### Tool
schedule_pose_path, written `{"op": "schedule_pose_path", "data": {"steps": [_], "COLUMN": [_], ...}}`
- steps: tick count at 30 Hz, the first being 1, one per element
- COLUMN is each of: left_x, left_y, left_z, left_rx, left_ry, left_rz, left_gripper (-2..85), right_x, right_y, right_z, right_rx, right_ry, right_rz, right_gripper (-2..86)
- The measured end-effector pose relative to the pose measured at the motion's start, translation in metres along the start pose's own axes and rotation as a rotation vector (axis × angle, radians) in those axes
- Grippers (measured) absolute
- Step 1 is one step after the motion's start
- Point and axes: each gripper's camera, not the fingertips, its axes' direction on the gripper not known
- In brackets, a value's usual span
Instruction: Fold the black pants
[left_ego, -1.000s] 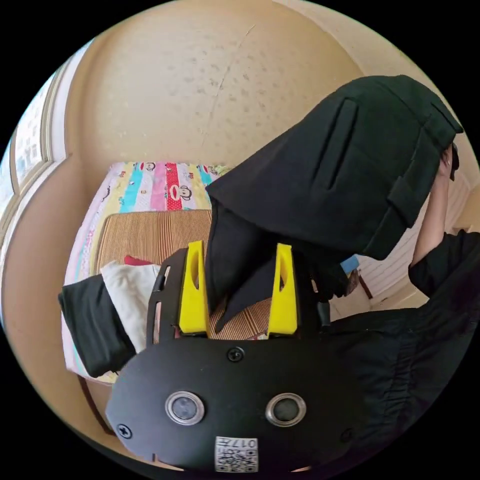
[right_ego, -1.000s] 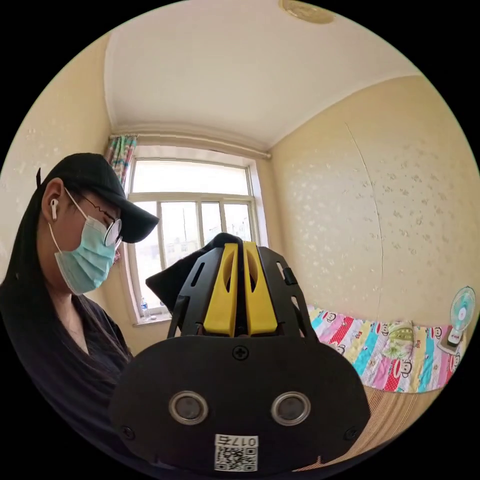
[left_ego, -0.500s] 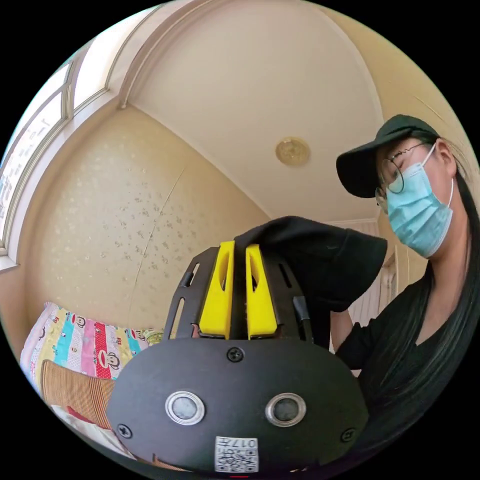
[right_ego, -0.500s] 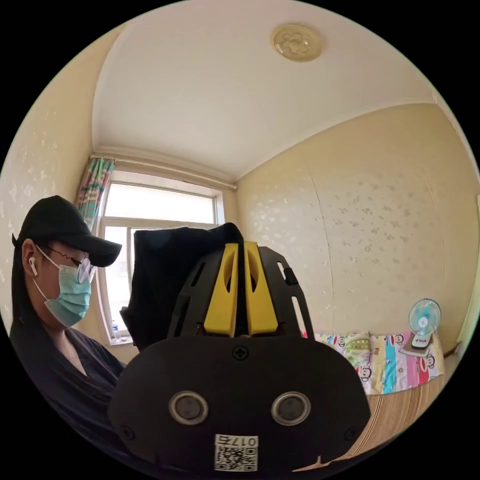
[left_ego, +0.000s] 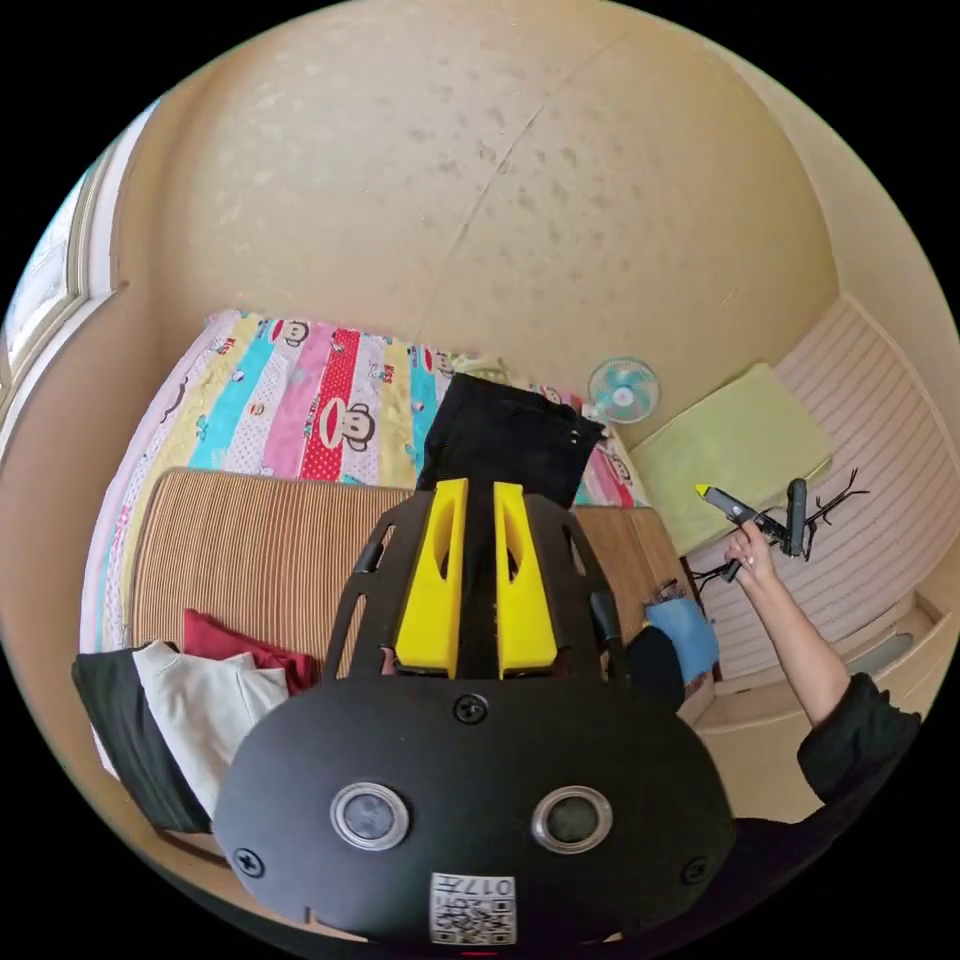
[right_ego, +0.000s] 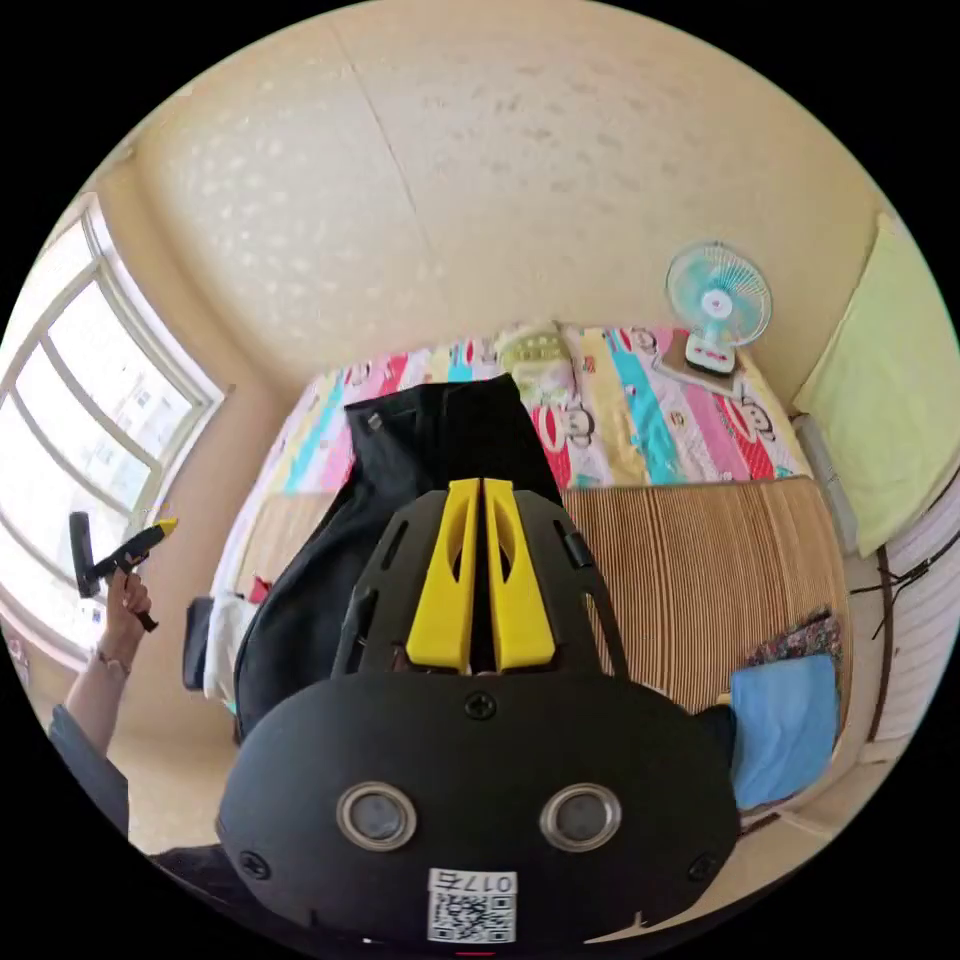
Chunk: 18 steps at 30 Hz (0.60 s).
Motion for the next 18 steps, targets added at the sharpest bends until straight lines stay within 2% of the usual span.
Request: {"op": "schedule_pose_path", "data": {"steps": [1,2,3,5,8,11,13,14,16,18], "left_x": [-0.008,-0.022,-0.035,-0.045,-0.041,-0.026,-0.020,-0.016,-0.016,-0.018], "left_y": [0.015,0.049,0.083,0.133,0.194,0.227,0.238,0.241,0.243,0.244], "left_z": [0.025,0.075,0.120,0.172,0.229,0.270,0.285,0.286,0.284,0.286], "left_rx": [-0.066,-0.204,-0.336,-0.466,-0.588,-0.688,-0.726,-0.691,-0.639,-0.736], "left_ry": [-0.016,-0.029,-0.020,0.015,0.060,0.078,-0.031,-0.102,-0.176,-0.122], "left_rz": [-0.013,-0.045,-0.082,-0.126,-0.173,-0.153,-0.098,-0.046,-0.038,-0.039], "left_gripper": [5.6,6.2,6.5,6.6,7.2,8.8,9.4,8.4,5.1,1.3], "right_x": [0.024,0.049,0.059,0.088,0.106,0.123,0.140,0.154,0.174,0.193], "right_y": [0.033,0.069,0.086,0.148,0.210,0.256,0.264,0.264,0.265,0.276], "right_z": [0.053,0.102,0.121,0.173,0.214,0.237,0.227,0.225,0.214,0.181], "right_rx": [-0.143,-0.282,-0.334,-0.448,-0.565,-0.620,-0.531,-0.561,-0.617,-0.530], "right_ry": [-0.006,-0.010,-0.015,-0.038,-0.034,0.048,0.048,0.016,-0.077,-0.111], "right_rz": [0.028,0.070,0.087,0.103,0.083,0.029,0.009,0.014,0.033,0.044], "right_gripper": [3.4,4.8,5.7,9.1,12.8,13.2,11.6,7.3,4.2,3.3]}}
